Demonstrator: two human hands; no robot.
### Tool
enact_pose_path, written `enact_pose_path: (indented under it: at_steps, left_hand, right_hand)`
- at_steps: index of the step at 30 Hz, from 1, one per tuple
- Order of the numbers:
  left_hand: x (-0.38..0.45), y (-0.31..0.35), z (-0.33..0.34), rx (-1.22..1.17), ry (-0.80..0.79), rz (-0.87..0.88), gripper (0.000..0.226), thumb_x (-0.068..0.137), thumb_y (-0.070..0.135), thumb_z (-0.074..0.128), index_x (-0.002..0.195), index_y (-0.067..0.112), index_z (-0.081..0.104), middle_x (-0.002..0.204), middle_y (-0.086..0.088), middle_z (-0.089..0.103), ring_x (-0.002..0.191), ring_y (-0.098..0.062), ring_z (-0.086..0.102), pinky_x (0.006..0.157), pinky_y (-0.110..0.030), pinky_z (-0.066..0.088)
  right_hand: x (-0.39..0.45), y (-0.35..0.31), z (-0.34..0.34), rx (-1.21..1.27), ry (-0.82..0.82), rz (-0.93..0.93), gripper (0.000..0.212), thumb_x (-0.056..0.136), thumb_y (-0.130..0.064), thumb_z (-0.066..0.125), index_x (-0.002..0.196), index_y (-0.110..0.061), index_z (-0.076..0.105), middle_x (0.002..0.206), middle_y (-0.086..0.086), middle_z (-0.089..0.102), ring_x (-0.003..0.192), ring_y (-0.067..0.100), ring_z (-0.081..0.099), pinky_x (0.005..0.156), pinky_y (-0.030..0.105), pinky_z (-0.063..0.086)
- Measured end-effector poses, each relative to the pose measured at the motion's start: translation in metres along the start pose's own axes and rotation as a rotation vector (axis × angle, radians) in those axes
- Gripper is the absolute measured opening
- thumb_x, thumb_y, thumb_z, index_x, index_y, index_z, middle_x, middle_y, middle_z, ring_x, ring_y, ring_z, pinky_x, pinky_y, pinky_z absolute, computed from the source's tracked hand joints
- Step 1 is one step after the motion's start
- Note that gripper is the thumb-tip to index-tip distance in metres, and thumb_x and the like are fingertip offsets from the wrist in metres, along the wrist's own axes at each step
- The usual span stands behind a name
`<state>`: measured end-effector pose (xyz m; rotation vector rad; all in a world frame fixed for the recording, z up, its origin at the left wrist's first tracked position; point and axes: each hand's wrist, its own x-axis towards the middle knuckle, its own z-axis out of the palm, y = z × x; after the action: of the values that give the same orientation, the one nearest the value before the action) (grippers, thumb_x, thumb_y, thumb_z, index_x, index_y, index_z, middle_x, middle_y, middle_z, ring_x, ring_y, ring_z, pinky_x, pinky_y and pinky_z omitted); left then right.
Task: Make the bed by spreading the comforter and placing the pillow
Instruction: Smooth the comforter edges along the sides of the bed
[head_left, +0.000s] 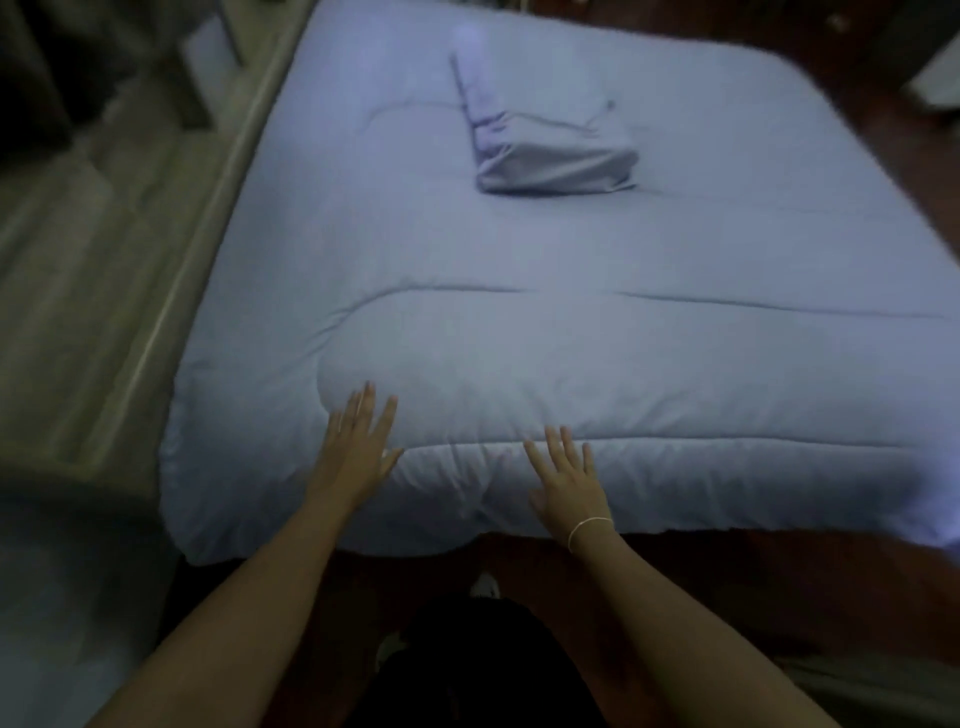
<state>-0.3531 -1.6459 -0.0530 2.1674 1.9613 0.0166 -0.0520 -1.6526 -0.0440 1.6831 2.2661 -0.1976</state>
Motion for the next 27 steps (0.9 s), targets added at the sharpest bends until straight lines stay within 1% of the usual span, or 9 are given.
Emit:
enact_pose_path:
  at_steps: [2, 5, 8, 11, 14, 16, 21, 23, 27]
  left_hand:
    - [0.018, 0.026, -0.018, 0.022, 0.083, 0.061, 0.072, 0.086, 0.044, 0.059, 0.144, 0.010, 0.032, 0.149, -0.025, 0.031, 0.133, -0.043, 0.037, 0.102, -0.060, 0.035]
    - [0.038, 0.074, -0.038, 0.082, 0.103, 0.129, 0.069, 0.088, 0.051, 0.035, 0.145, 0.013, 0.029, 0.150, -0.023, 0.030, 0.134, -0.040, 0.037, 0.104, -0.056, 0.034]
    - [0.052, 0.115, -0.036, 0.111, 0.090, 0.168, 0.070, 0.087, 0.052, 0.028, 0.145, 0.013, 0.029, 0.150, -0.022, 0.030, 0.134, -0.040, 0.037, 0.104, -0.056, 0.034]
    - [0.065, 0.155, -0.014, 0.120, 0.072, 0.164, 0.068, 0.085, 0.050, 0.035, 0.142, 0.012, 0.035, 0.147, -0.022, 0.035, 0.131, -0.040, 0.041, 0.101, -0.057, 0.038]
    - [0.064, 0.190, 0.020, 0.108, -0.050, 0.102, 0.066, 0.080, 0.049, 0.041, 0.135, 0.013, 0.041, 0.140, -0.024, 0.045, 0.124, -0.041, 0.050, 0.092, -0.057, 0.045]
    - [0.061, 0.210, 0.052, 0.120, -0.099, 0.072, 0.064, 0.078, 0.047, 0.054, 0.131, 0.011, 0.046, 0.137, -0.026, 0.048, 0.120, -0.042, 0.053, 0.088, -0.058, 0.047]
    - [0.047, 0.250, 0.099, 0.131, -0.066, -0.060, 0.054, 0.071, 0.035, 0.075, 0.114, 0.006, 0.058, 0.114, -0.024, 0.060, 0.104, -0.040, 0.060, 0.092, -0.052, 0.048]
    - [0.041, 0.263, 0.103, 0.132, -0.088, -0.151, 0.047, 0.070, 0.035, 0.076, 0.105, 0.008, 0.059, 0.100, -0.020, 0.060, 0.096, -0.038, 0.058, 0.096, -0.053, 0.044]
    - [0.048, 0.268, 0.118, 0.207, -0.103, -0.144, 0.052, 0.064, 0.047, 0.076, 0.096, 0.009, 0.060, 0.085, -0.016, 0.059, 0.082, -0.033, 0.057, 0.094, -0.056, 0.040]
  right_hand:
    - [-0.008, 0.023, -0.007, 0.028, 0.023, 0.077, 0.078, 0.067, -0.038, 0.071, 0.138, -0.021, 0.043, 0.143, 0.017, 0.045, 0.133, 0.038, 0.041, 0.100, 0.058, 0.038]
    - [-0.018, 0.067, -0.005, 0.072, 0.016, 0.199, 0.077, 0.065, -0.045, 0.072, 0.135, -0.022, 0.048, 0.140, 0.016, 0.049, 0.129, 0.037, 0.047, 0.096, 0.057, 0.043]
    - [-0.024, 0.110, 0.008, 0.091, -0.021, 0.233, 0.081, 0.059, -0.043, 0.077, 0.132, -0.021, 0.052, 0.138, 0.017, 0.051, 0.127, 0.038, 0.048, 0.095, 0.060, 0.042]
    - [-0.024, 0.153, 0.033, 0.093, -0.044, 0.244, 0.083, 0.056, -0.047, 0.079, 0.130, -0.020, 0.054, 0.136, 0.019, 0.052, 0.125, 0.039, 0.050, 0.094, 0.060, 0.042]
    - [-0.024, 0.190, 0.059, 0.089, -0.117, 0.215, 0.087, 0.041, -0.055, 0.084, 0.119, -0.021, 0.064, 0.127, 0.019, 0.060, 0.114, 0.038, 0.059, 0.084, 0.058, 0.049]
    - [-0.022, 0.209, 0.073, 0.081, -0.141, 0.164, 0.090, 0.038, -0.057, 0.084, 0.118, -0.022, 0.065, 0.126, 0.017, 0.061, 0.112, 0.036, 0.061, 0.083, 0.056, 0.050]
    - [0.002, 0.240, 0.090, 0.039, -0.148, -0.002, 0.095, 0.041, -0.050, 0.087, 0.126, -0.023, 0.054, 0.128, 0.017, 0.060, 0.115, 0.036, 0.059, 0.085, 0.055, 0.050]
    - [0.010, 0.242, 0.092, 0.045, -0.136, -0.051, 0.098, 0.048, -0.047, 0.085, 0.133, -0.022, 0.044, 0.132, 0.017, 0.057, 0.118, 0.037, 0.056, 0.089, 0.054, 0.048]
    - [0.030, 0.243, 0.099, 0.077, -0.061, -0.085, 0.098, 0.067, -0.044, 0.075, 0.147, -0.021, 0.024, 0.150, 0.017, 0.033, 0.135, 0.038, 0.037, 0.103, 0.055, 0.036]
